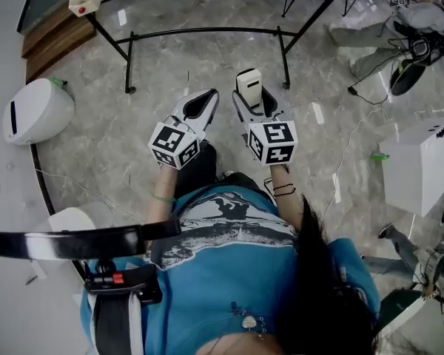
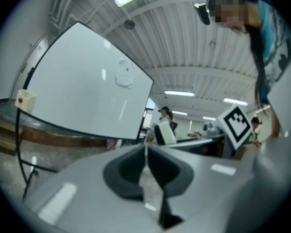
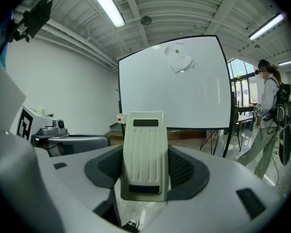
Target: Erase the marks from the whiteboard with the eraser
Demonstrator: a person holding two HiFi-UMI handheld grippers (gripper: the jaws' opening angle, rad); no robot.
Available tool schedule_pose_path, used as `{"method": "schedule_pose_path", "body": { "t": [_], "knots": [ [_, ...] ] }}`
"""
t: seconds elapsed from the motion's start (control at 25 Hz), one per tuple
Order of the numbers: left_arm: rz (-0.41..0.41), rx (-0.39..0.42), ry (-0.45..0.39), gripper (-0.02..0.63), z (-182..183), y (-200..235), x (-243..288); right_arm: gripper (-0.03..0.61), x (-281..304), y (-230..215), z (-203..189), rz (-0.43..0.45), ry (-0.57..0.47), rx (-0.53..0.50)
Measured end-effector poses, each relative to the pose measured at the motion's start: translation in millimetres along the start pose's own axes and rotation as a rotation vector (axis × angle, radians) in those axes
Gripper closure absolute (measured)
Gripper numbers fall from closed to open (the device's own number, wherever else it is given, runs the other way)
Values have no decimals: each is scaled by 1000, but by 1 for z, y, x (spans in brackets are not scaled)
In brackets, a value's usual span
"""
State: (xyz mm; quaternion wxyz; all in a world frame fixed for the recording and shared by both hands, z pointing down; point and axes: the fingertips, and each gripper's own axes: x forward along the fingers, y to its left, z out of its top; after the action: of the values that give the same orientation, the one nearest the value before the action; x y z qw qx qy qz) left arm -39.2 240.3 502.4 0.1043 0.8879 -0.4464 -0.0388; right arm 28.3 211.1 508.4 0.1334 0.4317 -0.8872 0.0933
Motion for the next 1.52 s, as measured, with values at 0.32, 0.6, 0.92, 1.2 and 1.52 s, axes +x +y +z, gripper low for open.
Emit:
{"method": "schedule_pose_path", "body": {
  "t": [0.32,0.6,0.92,1.2,1.52],
  "knots": [
    [23,7,45,609,-38,-130,7,315,-113,-30,-41,75,14,19],
    [55,8,67,609,-52,-145,-38,314,-132,17,-62,146,33,38],
    [83,39,34,609,-51,-156,-75,316,-148,53,-70,176,22,-7],
    [97,50,14,609,-38,-162,-85,316,-157,61,-62,185,16,-24],
    [108,49,10,609,-38,-162,-86,316,-159,57,-63,182,23,-19]
  ]
}}
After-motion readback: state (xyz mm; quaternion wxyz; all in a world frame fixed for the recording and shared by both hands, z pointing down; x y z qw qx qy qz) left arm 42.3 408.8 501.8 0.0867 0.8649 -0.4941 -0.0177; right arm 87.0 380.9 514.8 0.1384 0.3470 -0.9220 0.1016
